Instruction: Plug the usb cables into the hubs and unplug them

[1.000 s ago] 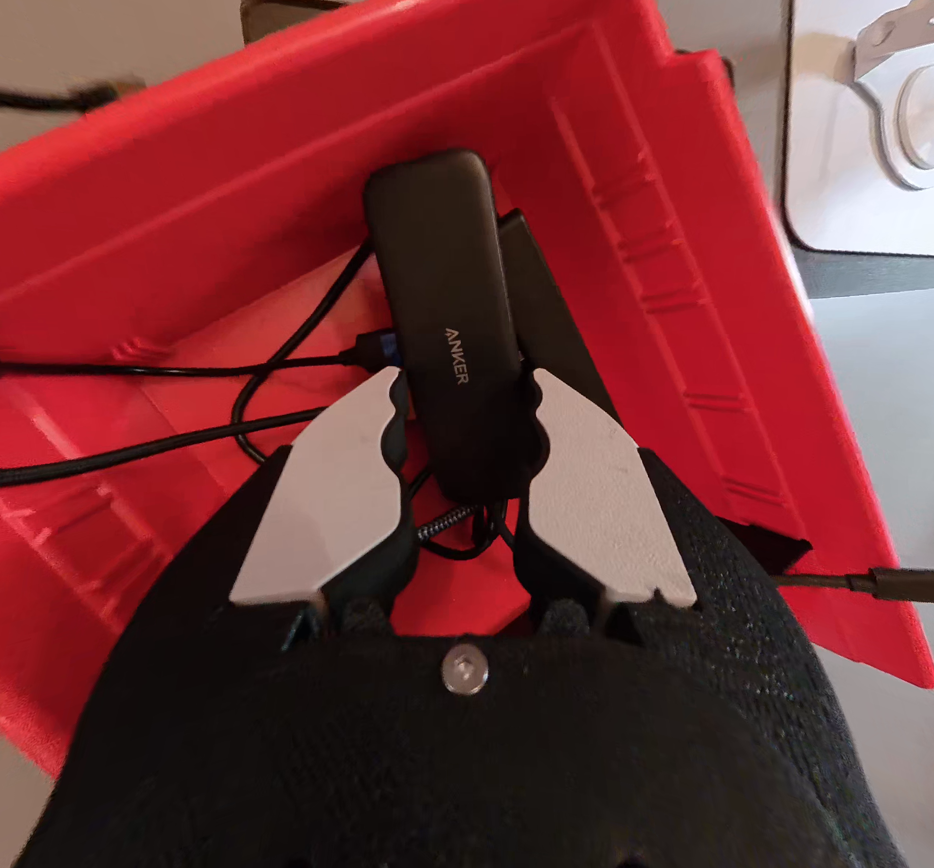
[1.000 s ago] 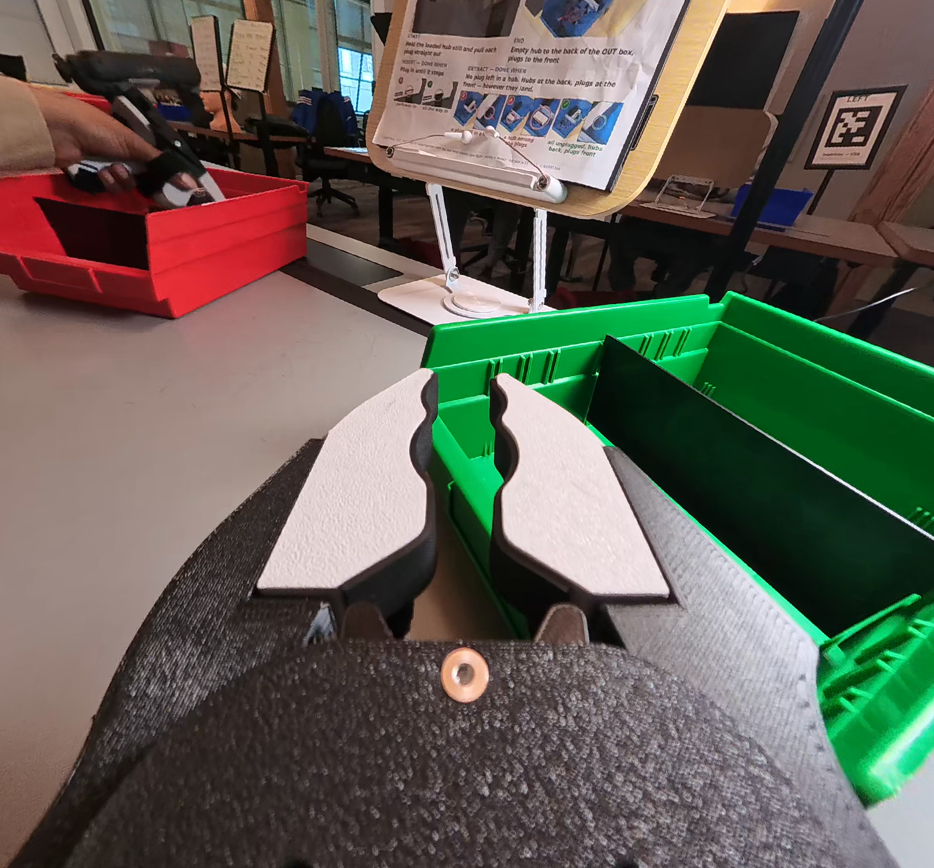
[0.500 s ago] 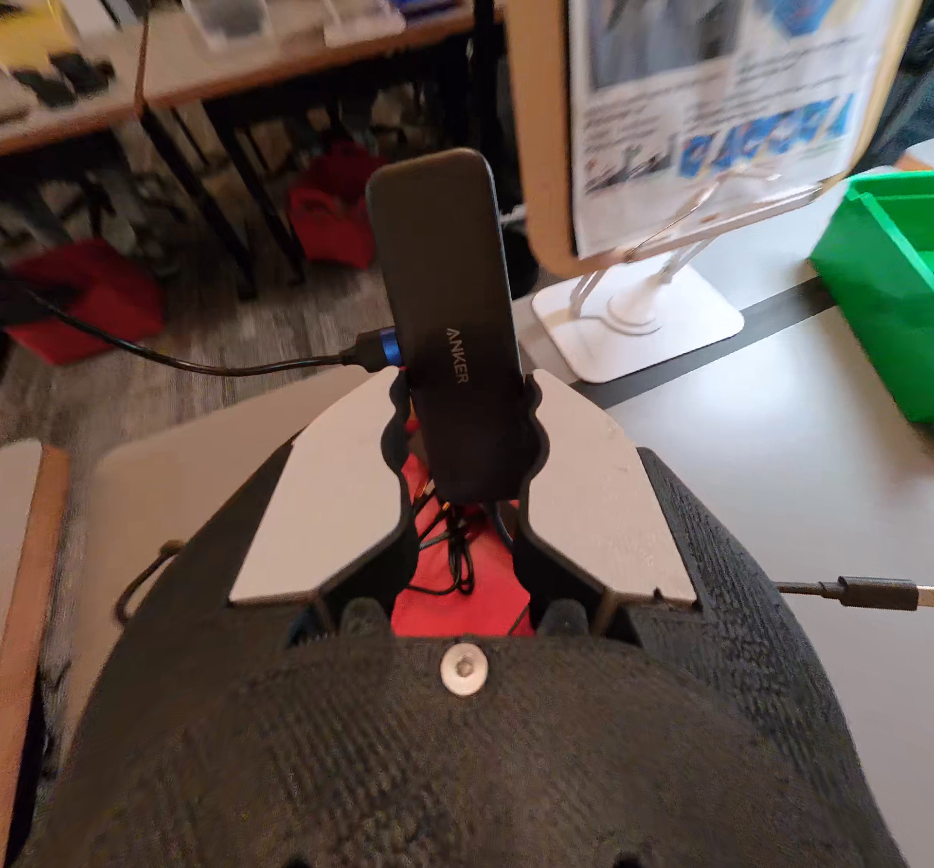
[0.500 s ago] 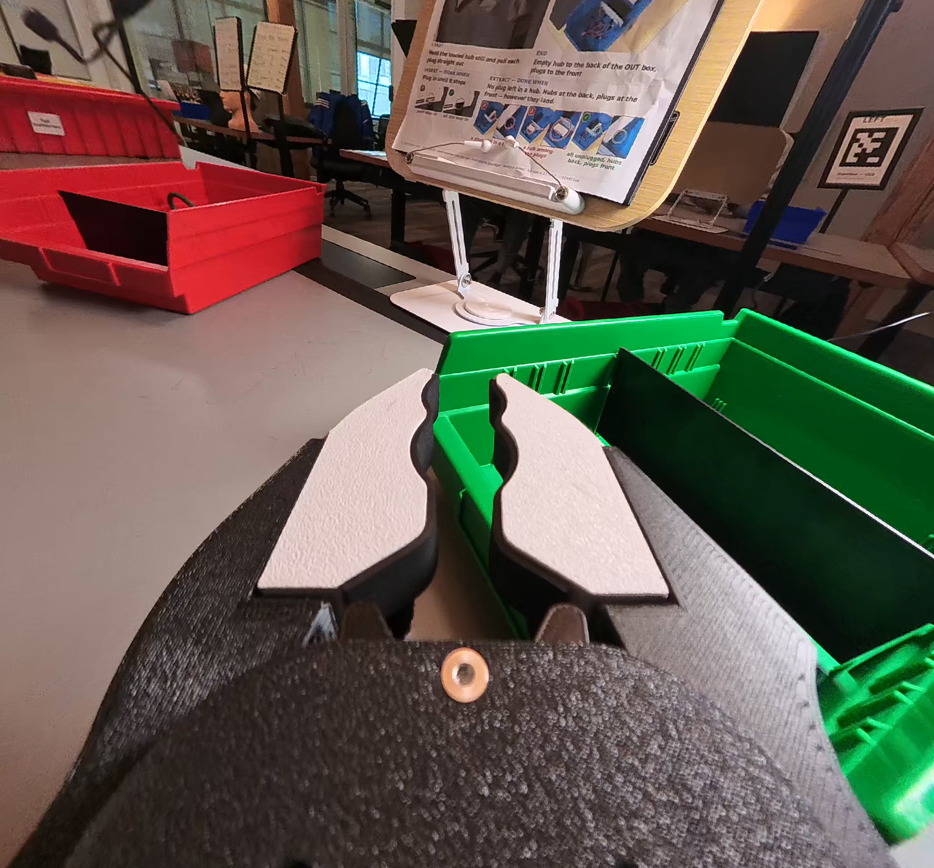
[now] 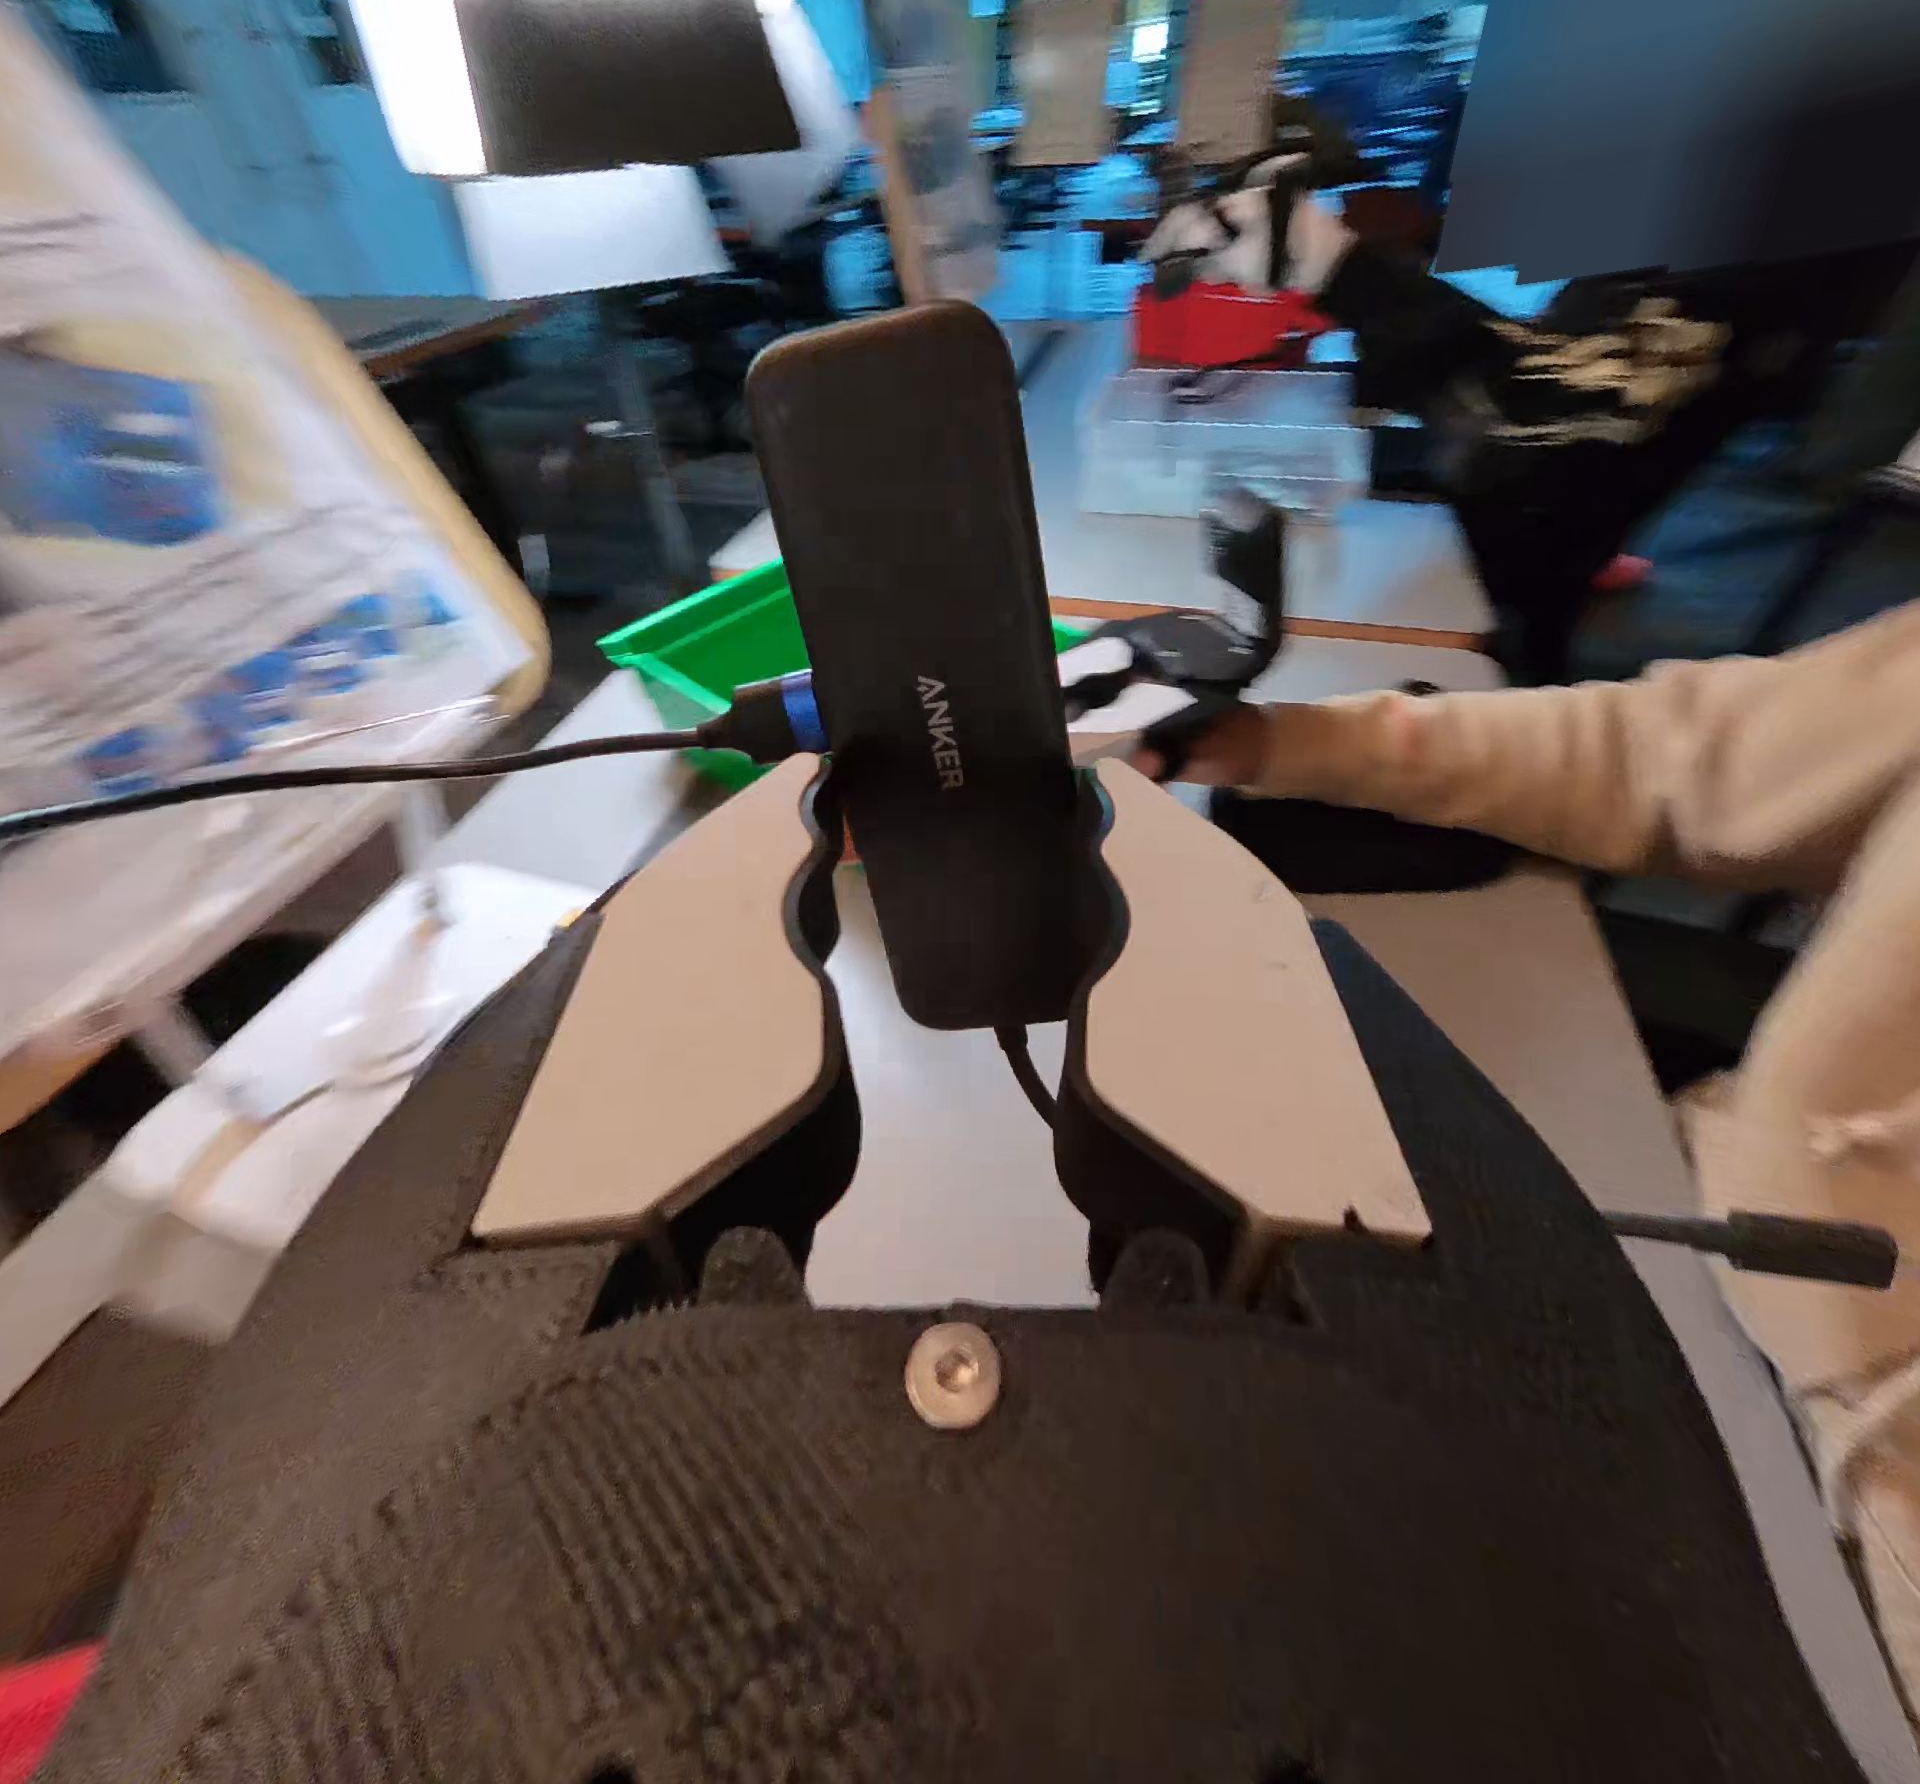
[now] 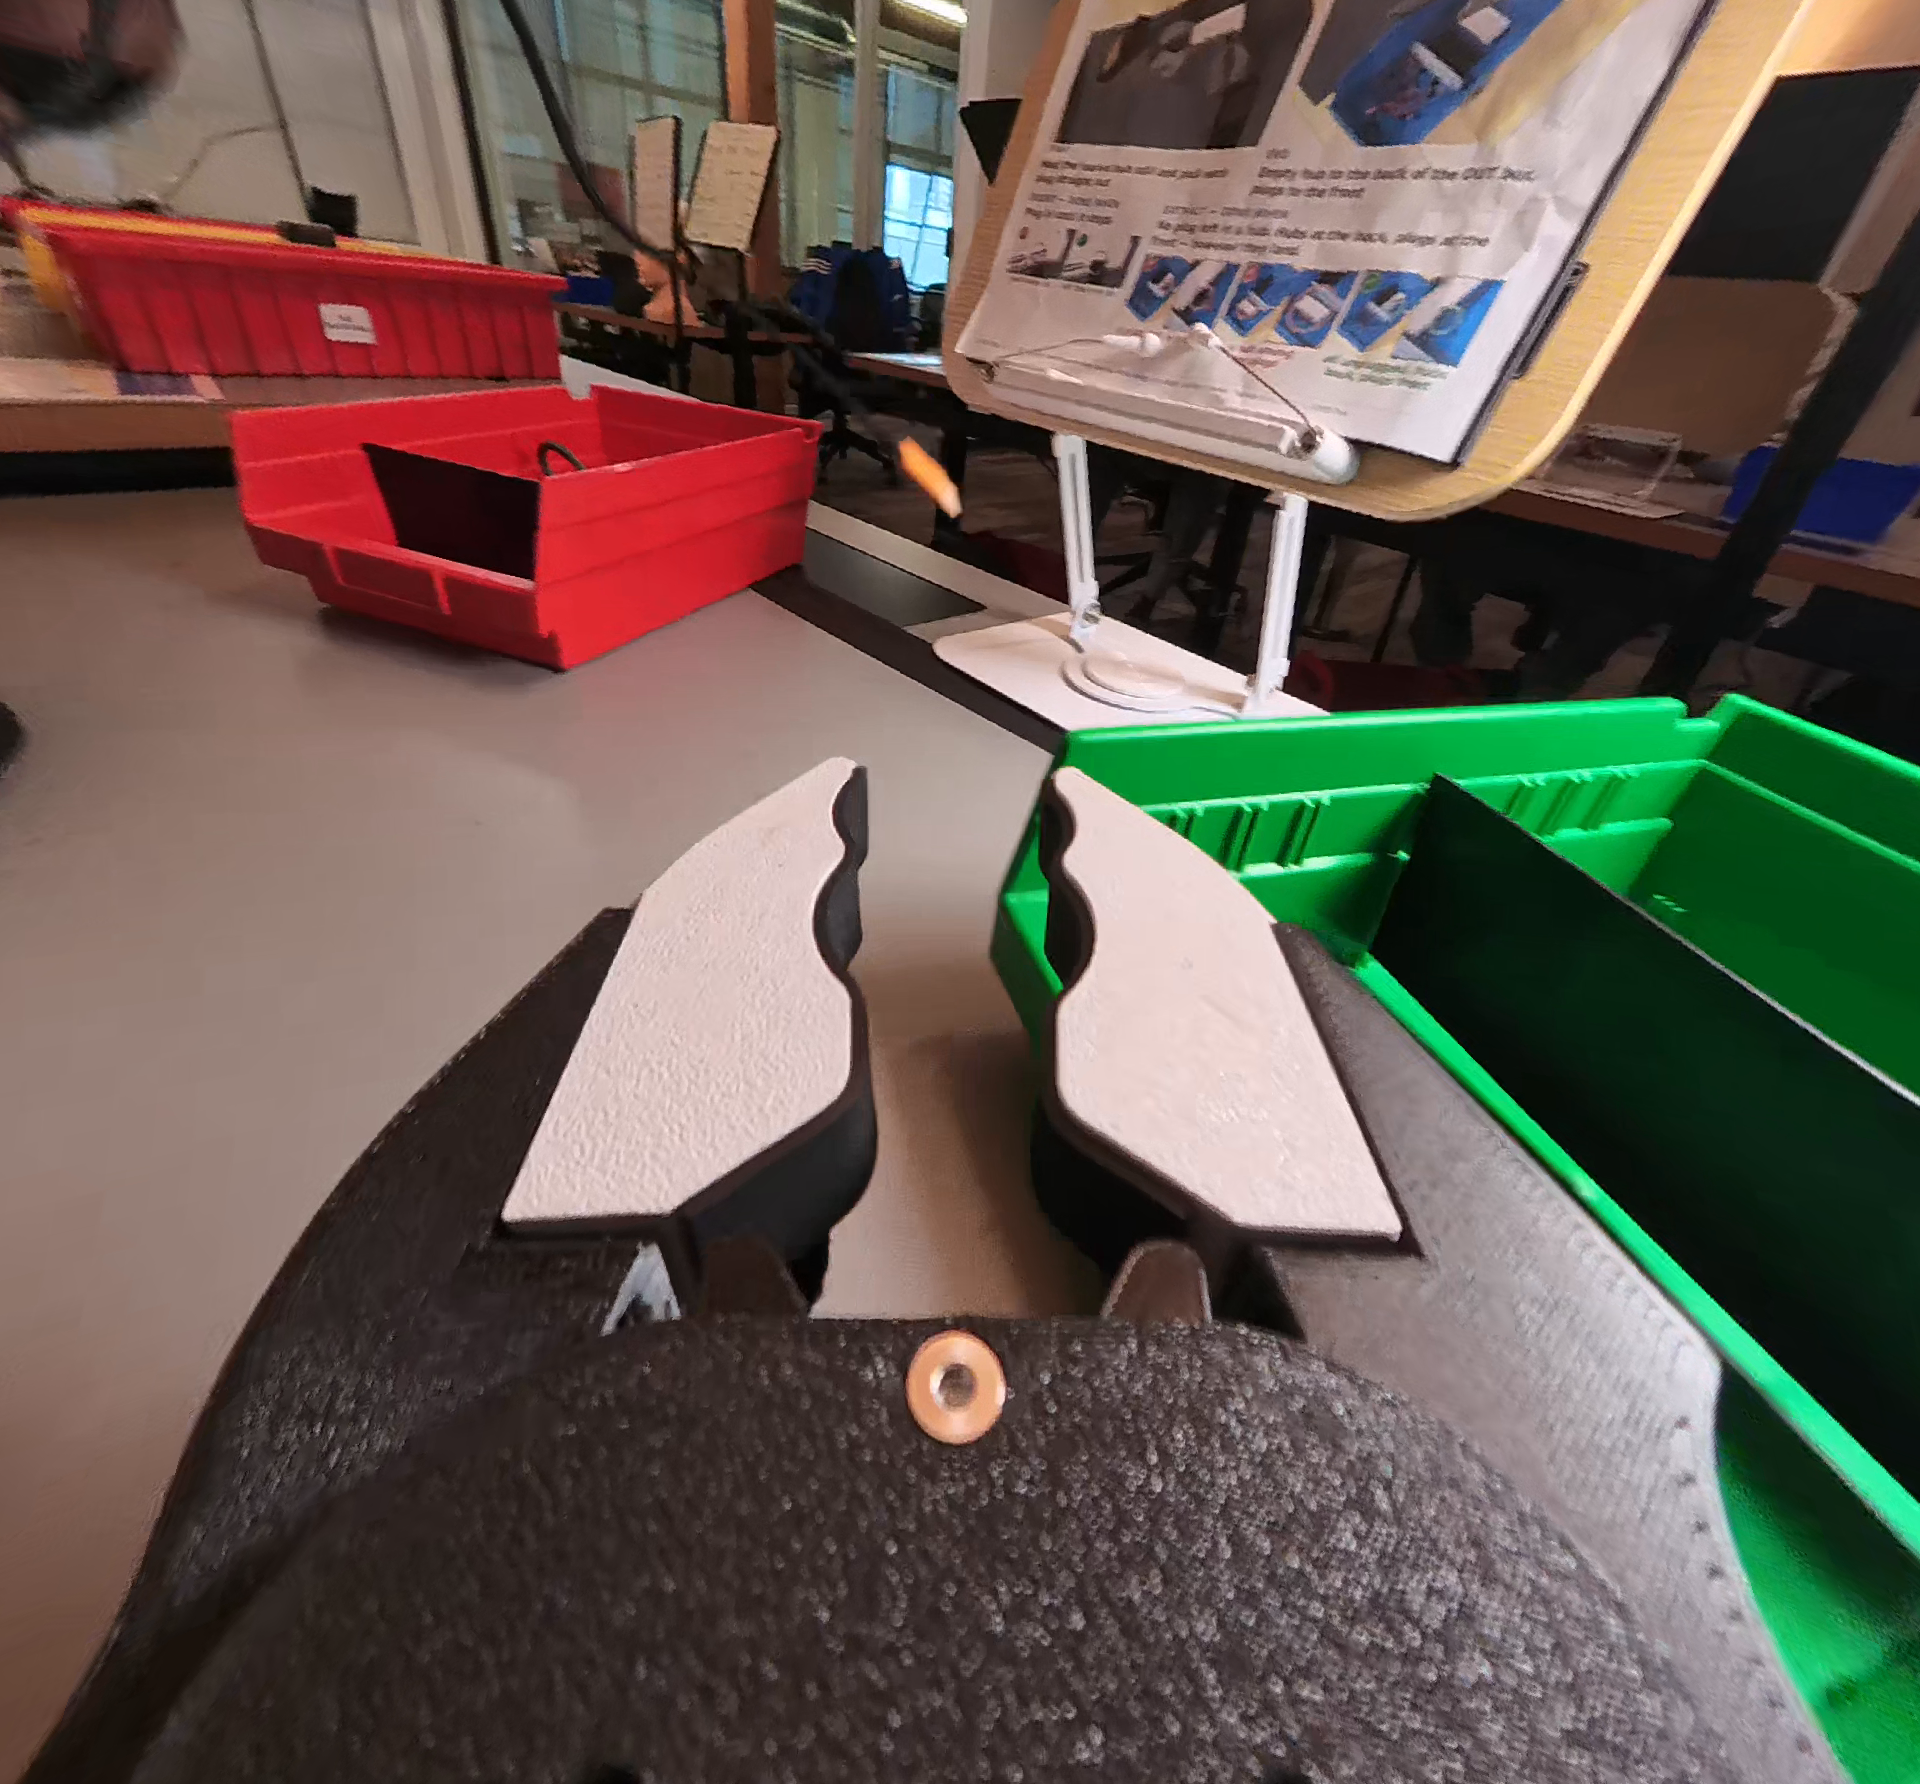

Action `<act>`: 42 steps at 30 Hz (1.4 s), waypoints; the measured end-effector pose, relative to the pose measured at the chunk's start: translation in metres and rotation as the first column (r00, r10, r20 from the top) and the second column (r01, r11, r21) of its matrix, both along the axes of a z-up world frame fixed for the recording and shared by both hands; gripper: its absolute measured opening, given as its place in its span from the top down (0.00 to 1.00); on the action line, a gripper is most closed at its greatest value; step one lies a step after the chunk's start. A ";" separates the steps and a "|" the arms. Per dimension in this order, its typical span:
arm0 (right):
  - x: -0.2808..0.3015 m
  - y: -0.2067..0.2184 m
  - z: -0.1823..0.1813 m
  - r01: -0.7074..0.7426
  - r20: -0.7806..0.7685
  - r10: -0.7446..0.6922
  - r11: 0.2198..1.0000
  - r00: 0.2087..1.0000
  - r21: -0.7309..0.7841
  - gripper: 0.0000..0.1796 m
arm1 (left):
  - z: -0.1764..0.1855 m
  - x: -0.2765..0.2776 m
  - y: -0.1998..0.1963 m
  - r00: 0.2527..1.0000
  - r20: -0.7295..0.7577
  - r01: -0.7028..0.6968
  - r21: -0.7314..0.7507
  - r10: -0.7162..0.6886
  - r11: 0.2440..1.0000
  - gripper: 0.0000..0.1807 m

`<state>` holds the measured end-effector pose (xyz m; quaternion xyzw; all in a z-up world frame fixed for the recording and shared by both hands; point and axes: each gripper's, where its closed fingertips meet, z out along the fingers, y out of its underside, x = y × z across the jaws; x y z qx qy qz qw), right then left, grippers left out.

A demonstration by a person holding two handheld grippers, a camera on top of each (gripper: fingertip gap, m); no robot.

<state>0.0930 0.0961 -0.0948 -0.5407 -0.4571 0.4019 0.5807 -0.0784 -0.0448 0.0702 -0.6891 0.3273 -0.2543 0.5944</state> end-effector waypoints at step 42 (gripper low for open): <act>-0.065 -0.144 0.094 -0.648 0.234 0.625 0.762 0.744 0.025 0.96 | -0.052 0.090 -0.022 0.618 0.512 0.680 0.034 -0.597 0.733 0.77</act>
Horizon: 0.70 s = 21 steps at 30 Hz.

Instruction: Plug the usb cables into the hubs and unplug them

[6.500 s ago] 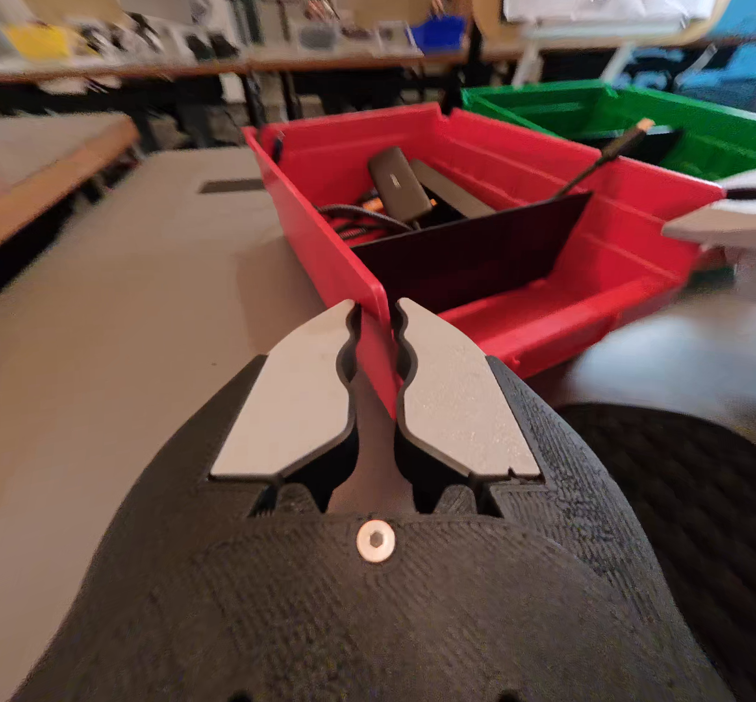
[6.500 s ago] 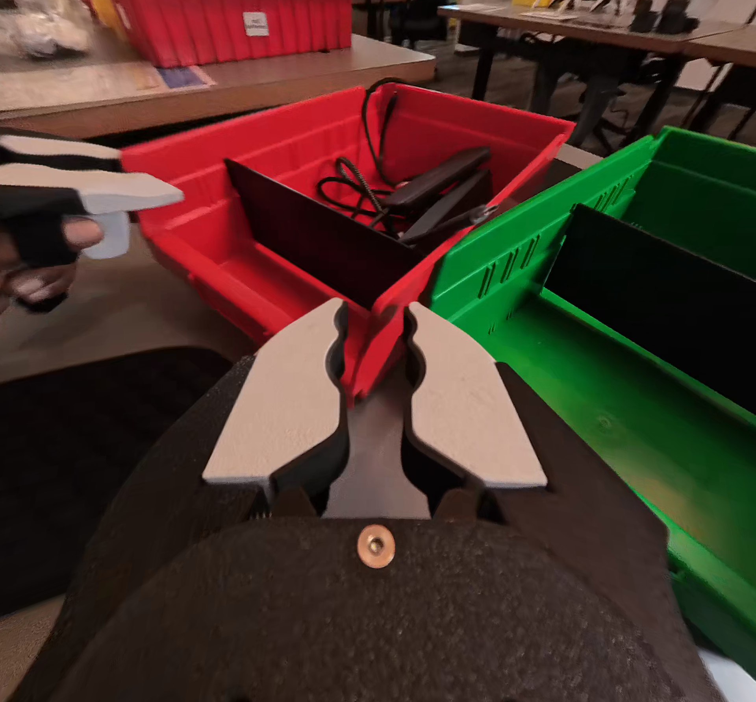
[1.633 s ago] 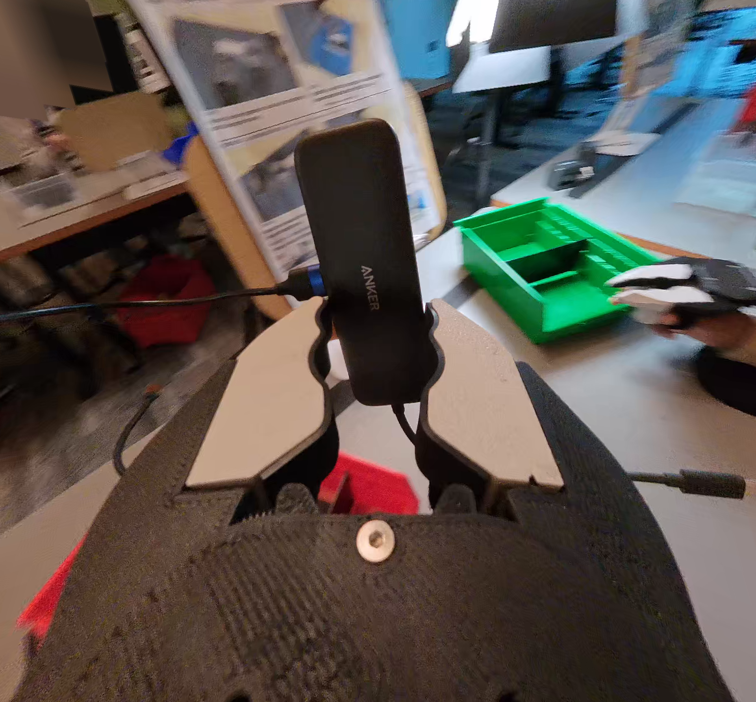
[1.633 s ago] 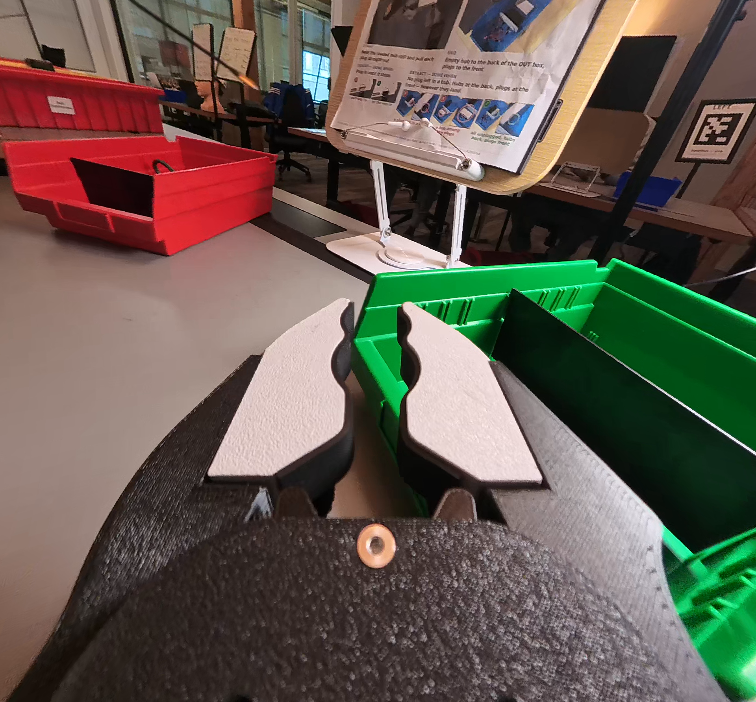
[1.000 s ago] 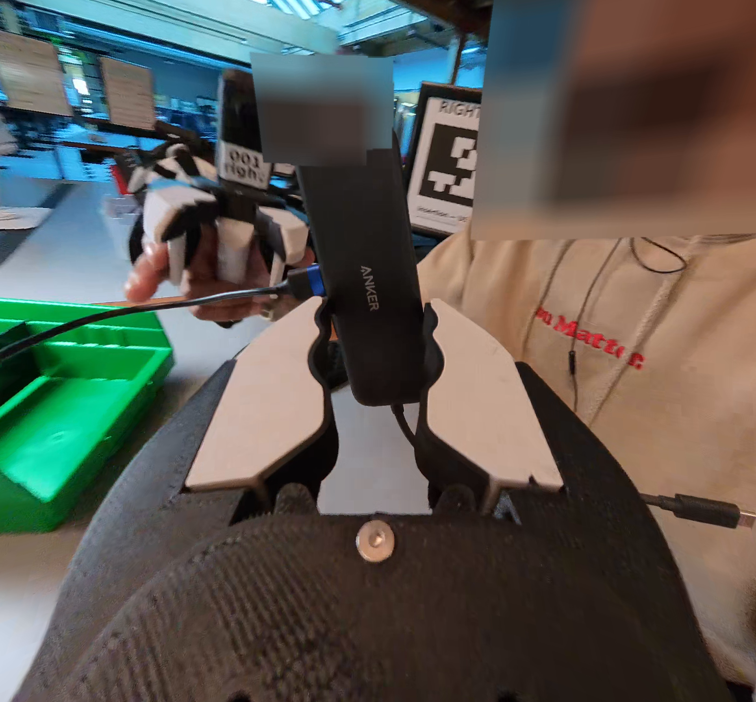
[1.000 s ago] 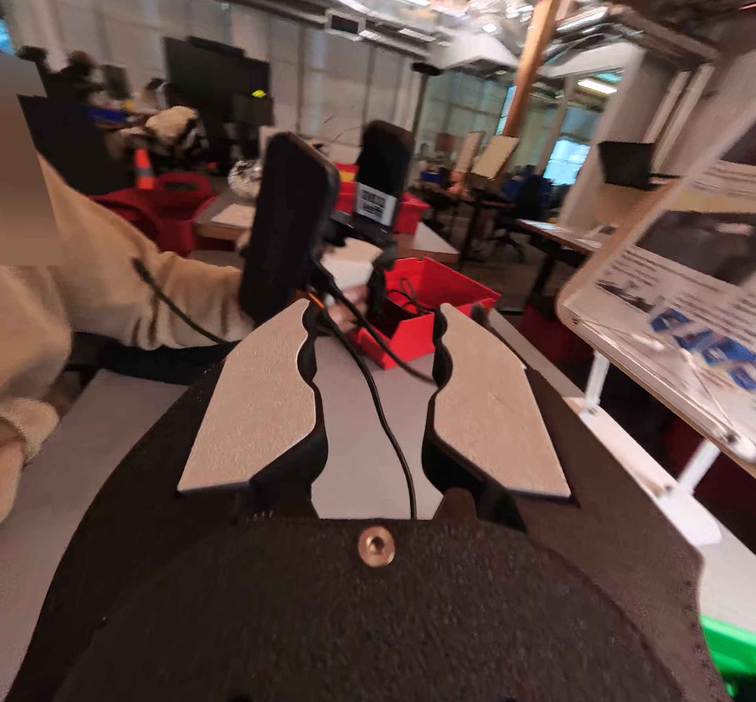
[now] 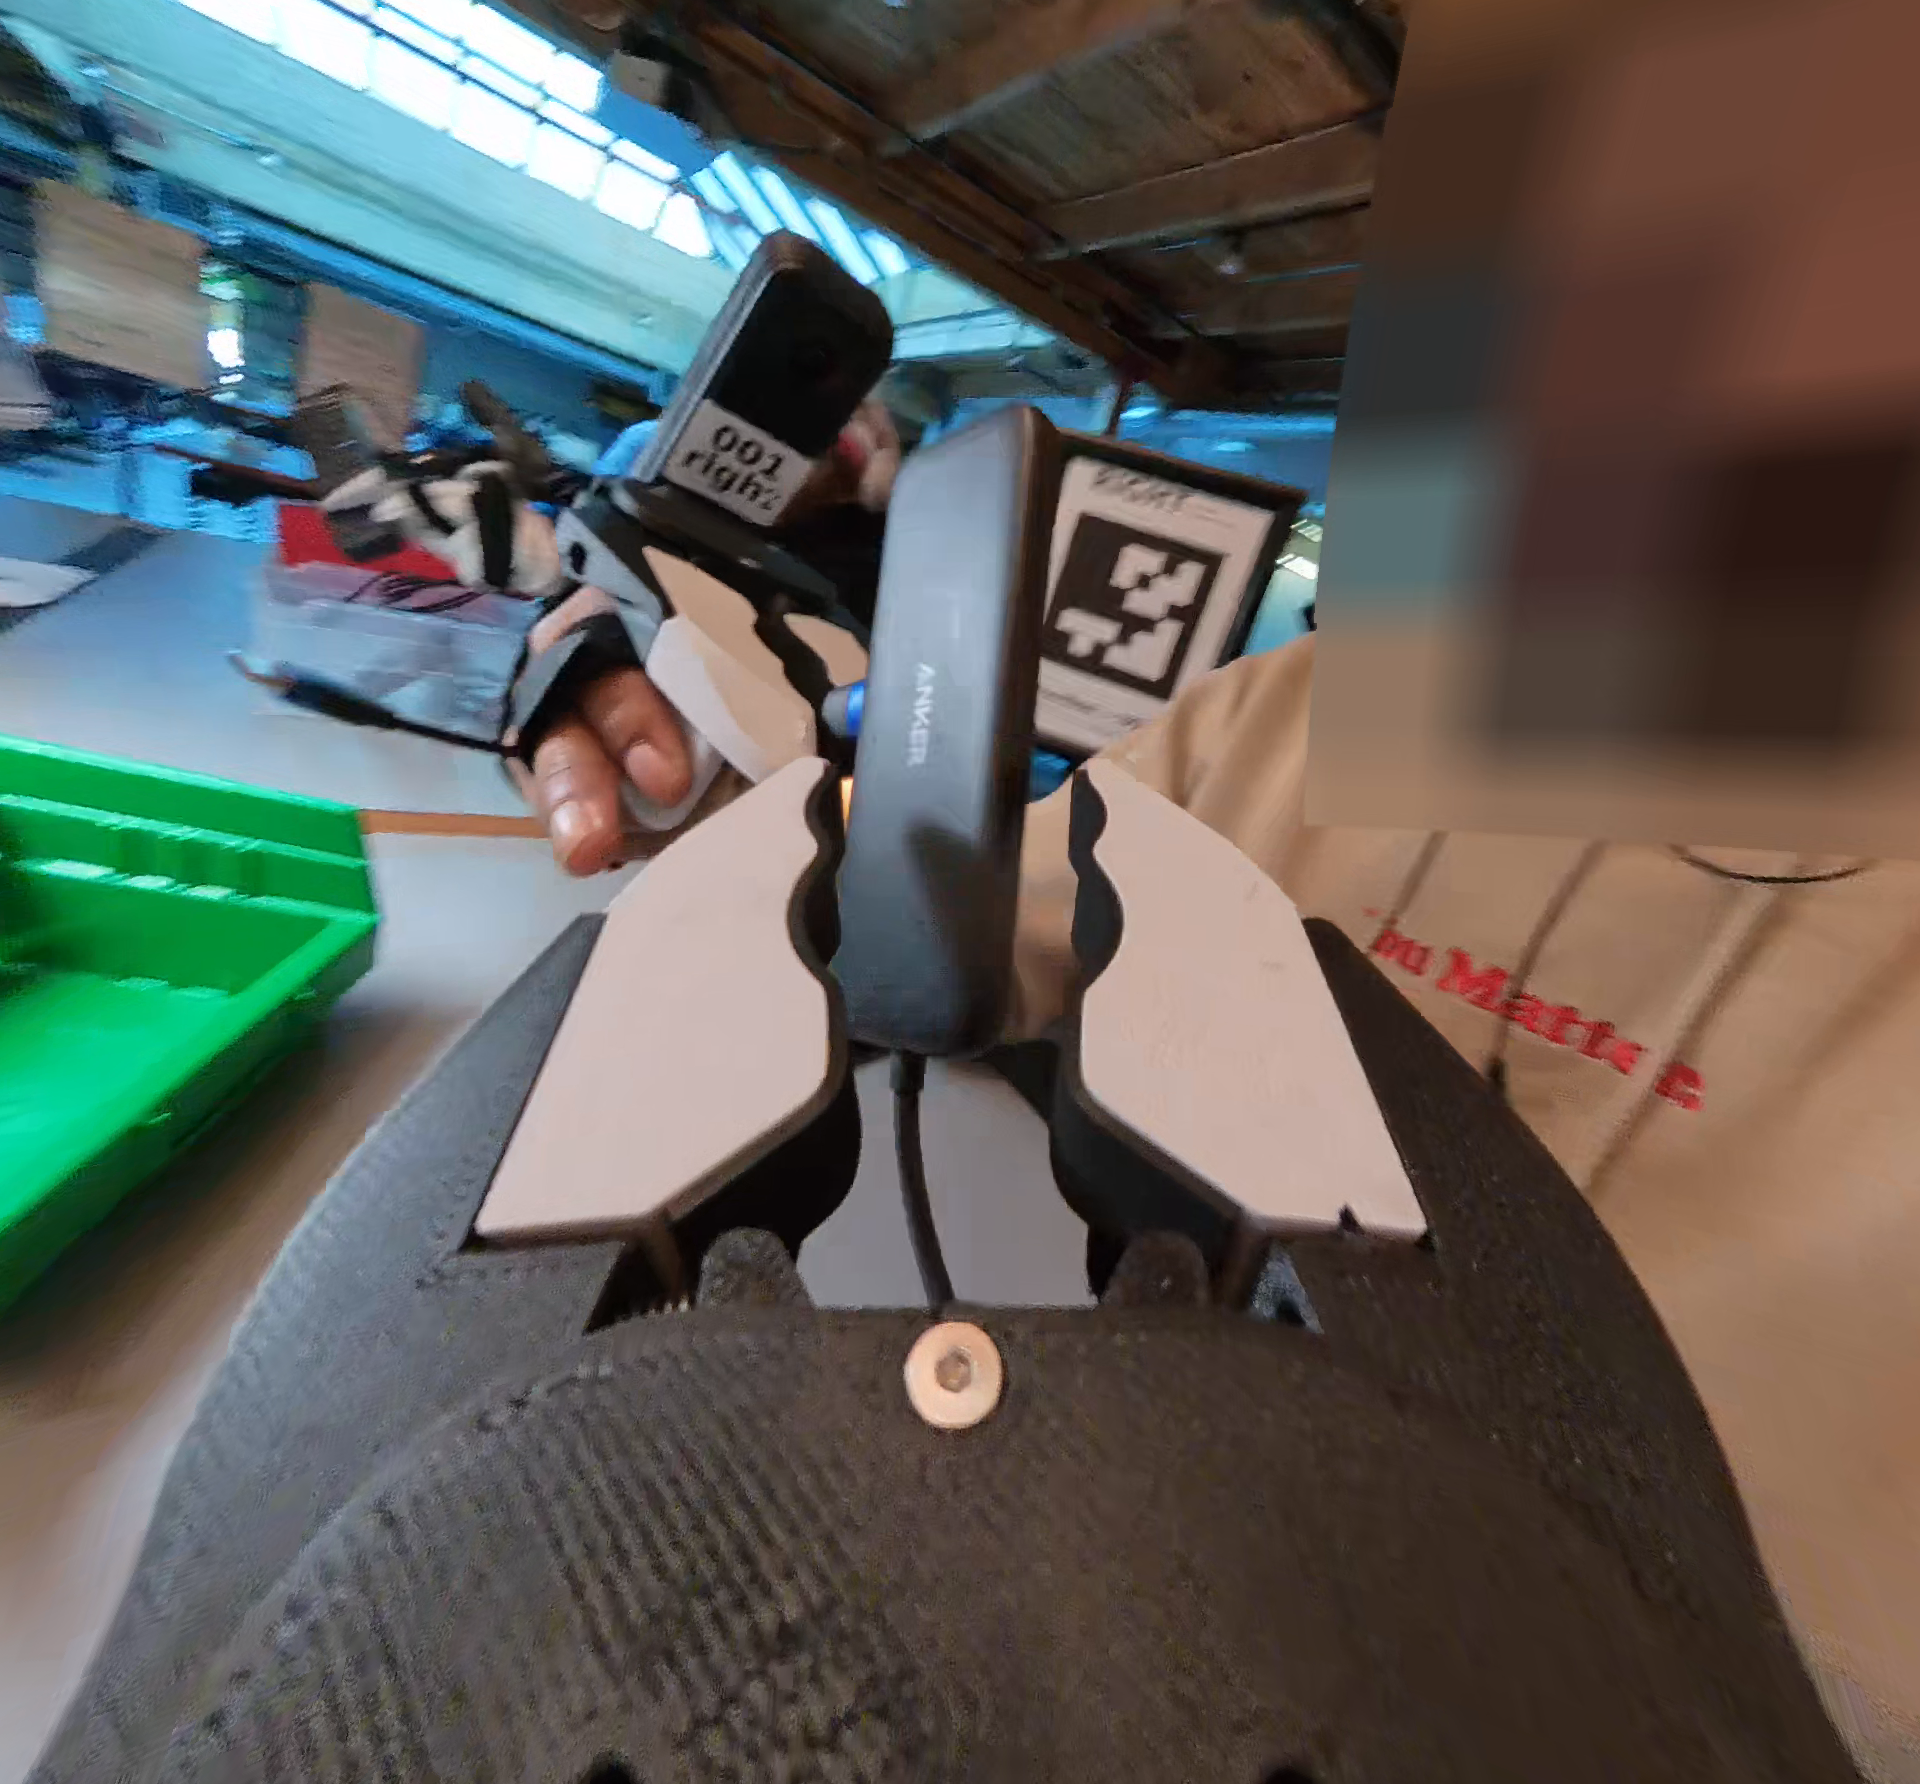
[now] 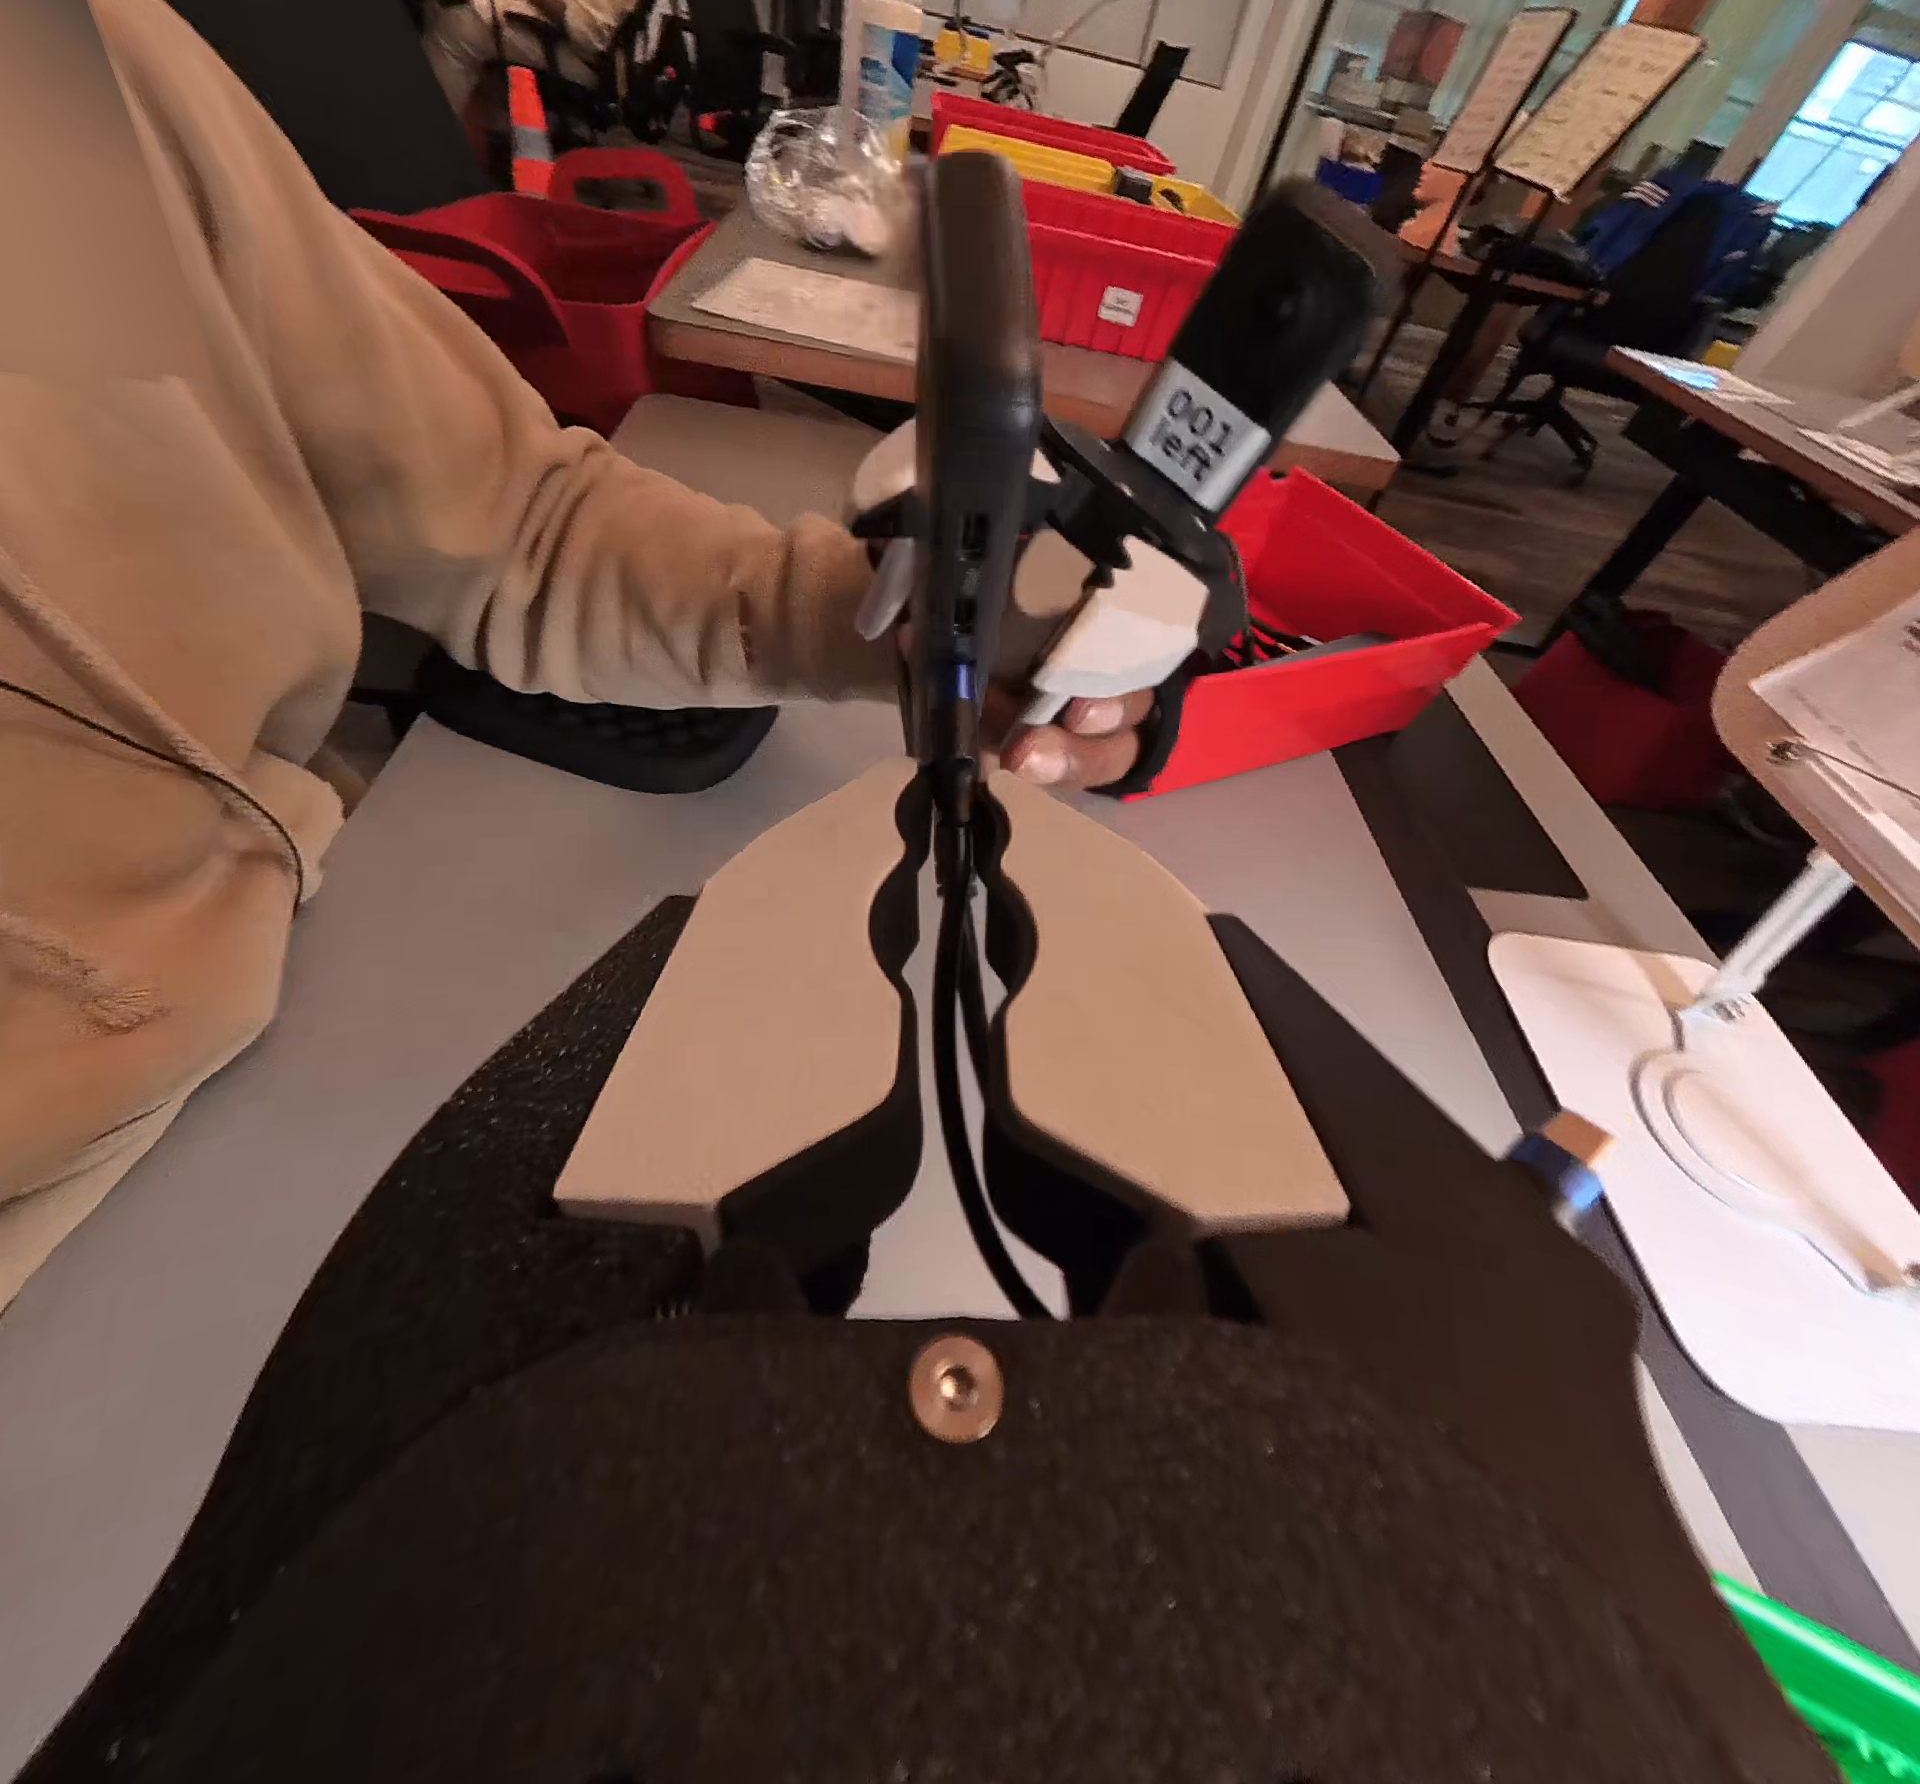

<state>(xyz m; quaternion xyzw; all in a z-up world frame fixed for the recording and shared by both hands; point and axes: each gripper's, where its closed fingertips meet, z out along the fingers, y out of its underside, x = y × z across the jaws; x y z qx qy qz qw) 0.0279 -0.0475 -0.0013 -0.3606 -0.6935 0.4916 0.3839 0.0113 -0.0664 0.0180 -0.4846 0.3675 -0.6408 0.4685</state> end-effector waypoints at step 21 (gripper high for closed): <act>-0.012 0.026 -0.005 0.125 0.049 -0.119 0.979 0.992 -0.161 0.93 | -0.024 0.005 0.042 0.803 -0.326 -0.412 0.300 0.499 0.860 0.93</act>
